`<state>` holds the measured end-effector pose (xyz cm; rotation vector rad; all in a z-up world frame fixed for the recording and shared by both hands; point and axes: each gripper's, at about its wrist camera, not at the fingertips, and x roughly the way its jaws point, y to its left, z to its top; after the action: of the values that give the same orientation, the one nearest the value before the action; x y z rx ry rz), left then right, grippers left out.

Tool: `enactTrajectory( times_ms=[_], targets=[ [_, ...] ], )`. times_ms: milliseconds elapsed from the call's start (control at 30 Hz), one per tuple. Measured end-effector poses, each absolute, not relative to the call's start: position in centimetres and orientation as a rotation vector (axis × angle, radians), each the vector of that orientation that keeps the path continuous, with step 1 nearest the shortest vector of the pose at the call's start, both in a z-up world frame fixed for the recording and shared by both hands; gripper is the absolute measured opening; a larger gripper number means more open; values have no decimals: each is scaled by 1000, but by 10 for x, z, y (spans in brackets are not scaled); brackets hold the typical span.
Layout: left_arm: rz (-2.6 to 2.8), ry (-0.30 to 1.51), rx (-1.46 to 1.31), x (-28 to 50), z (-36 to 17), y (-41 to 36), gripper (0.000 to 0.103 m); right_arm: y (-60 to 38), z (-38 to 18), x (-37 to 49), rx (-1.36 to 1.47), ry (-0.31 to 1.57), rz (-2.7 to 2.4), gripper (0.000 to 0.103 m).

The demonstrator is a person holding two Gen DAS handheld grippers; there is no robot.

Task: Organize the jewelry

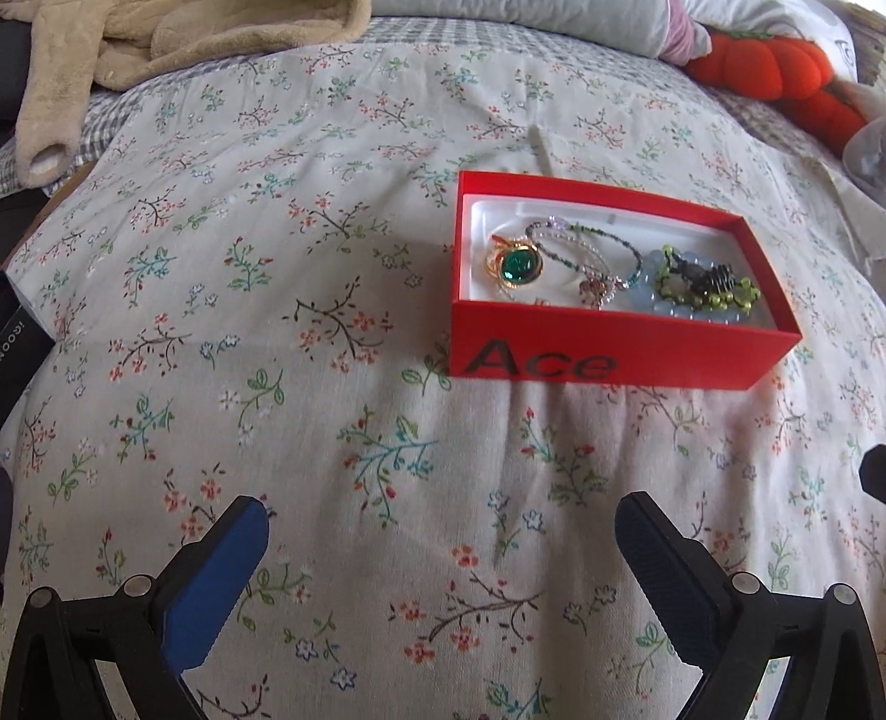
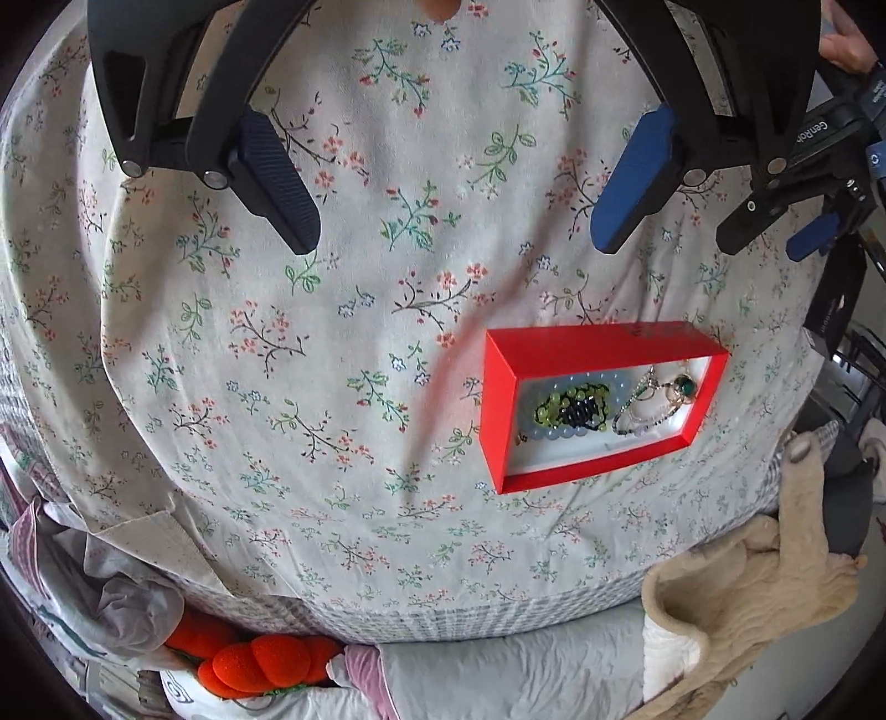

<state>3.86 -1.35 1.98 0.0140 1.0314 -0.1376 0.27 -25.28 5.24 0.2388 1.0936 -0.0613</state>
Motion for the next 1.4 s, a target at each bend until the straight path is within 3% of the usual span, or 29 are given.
enactTrajectory(
  times_ms=[1400],
  targets=[
    [-140,1039,88,20,23,-31,103,-229,52,-12,168,1124,-61,100]
  ],
)
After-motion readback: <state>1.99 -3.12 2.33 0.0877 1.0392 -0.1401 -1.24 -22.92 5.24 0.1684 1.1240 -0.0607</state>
